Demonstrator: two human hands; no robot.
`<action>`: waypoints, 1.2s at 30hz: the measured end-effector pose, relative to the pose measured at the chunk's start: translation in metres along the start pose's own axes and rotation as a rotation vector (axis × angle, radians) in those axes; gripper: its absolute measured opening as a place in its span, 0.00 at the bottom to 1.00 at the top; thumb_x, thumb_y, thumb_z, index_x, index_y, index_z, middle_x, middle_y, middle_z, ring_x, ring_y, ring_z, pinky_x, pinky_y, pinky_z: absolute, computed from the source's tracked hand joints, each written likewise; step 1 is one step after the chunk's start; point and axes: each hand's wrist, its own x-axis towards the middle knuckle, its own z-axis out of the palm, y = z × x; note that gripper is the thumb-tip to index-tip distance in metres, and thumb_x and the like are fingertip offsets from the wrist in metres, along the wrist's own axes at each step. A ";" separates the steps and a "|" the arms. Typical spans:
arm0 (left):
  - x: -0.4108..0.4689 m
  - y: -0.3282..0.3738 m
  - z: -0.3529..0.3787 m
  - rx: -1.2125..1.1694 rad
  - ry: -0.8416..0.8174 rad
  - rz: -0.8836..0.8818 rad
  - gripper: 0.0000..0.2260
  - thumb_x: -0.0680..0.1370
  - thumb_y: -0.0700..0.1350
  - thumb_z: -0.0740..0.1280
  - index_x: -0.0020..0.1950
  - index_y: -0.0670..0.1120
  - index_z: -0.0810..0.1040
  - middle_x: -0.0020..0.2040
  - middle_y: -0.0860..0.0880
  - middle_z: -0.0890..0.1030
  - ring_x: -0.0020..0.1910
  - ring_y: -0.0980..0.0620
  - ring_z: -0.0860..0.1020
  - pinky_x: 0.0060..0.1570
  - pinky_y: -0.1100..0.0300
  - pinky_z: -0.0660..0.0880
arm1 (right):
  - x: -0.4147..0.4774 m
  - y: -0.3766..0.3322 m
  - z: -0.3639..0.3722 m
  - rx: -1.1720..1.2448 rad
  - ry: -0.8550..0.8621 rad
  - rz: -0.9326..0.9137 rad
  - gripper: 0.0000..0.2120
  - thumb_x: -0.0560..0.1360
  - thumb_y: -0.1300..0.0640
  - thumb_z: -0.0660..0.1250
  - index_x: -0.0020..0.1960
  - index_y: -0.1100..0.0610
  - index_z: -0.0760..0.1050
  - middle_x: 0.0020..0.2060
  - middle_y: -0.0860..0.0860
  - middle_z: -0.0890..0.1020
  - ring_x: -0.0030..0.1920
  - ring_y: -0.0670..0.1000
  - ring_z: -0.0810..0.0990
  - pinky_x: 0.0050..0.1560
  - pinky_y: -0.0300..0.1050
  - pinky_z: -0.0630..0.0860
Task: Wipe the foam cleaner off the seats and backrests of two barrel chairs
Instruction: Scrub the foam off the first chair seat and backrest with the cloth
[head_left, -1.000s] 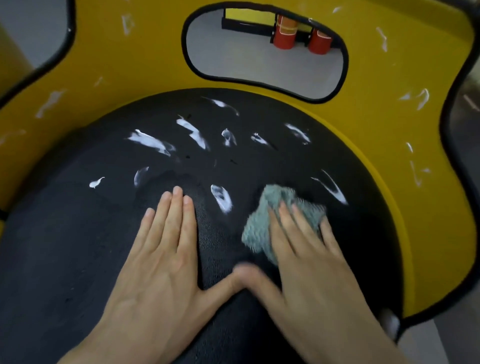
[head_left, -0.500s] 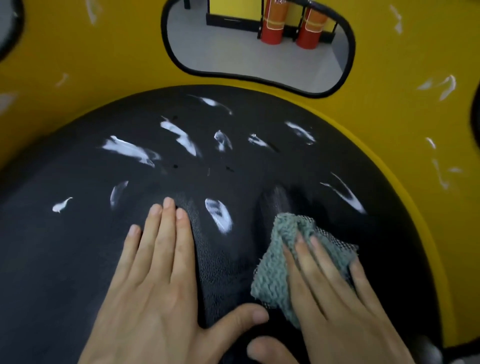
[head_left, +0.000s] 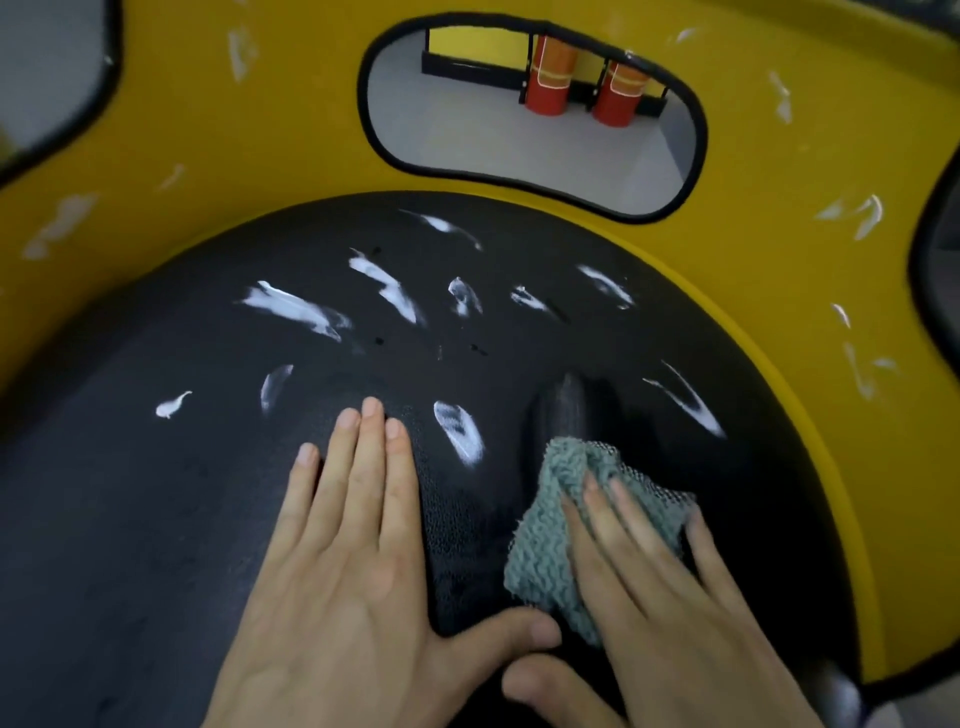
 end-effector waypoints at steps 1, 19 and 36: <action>0.000 0.000 0.000 0.001 0.009 0.002 0.60 0.71 0.83 0.46 0.75 0.29 0.65 0.77 0.33 0.64 0.76 0.36 0.65 0.71 0.43 0.56 | 0.007 -0.002 -0.010 0.002 -0.011 0.001 0.45 0.77 0.24 0.42 0.77 0.55 0.67 0.76 0.51 0.67 0.77 0.50 0.64 0.71 0.59 0.57; 0.004 0.000 0.003 -0.030 0.020 -0.027 0.60 0.69 0.84 0.48 0.73 0.30 0.69 0.76 0.34 0.68 0.76 0.41 0.62 0.72 0.46 0.54 | 0.072 0.004 -0.029 0.053 0.176 0.029 0.33 0.76 0.37 0.25 0.79 0.45 0.38 0.79 0.40 0.40 0.78 0.39 0.34 0.78 0.50 0.32; -0.003 0.003 -0.004 0.050 -0.004 -0.037 0.58 0.71 0.82 0.47 0.76 0.31 0.65 0.78 0.35 0.64 0.77 0.35 0.62 0.71 0.43 0.56 | 0.045 0.009 -0.019 -0.026 0.135 0.014 0.28 0.82 0.40 0.34 0.80 0.47 0.43 0.81 0.43 0.49 0.80 0.45 0.44 0.79 0.53 0.42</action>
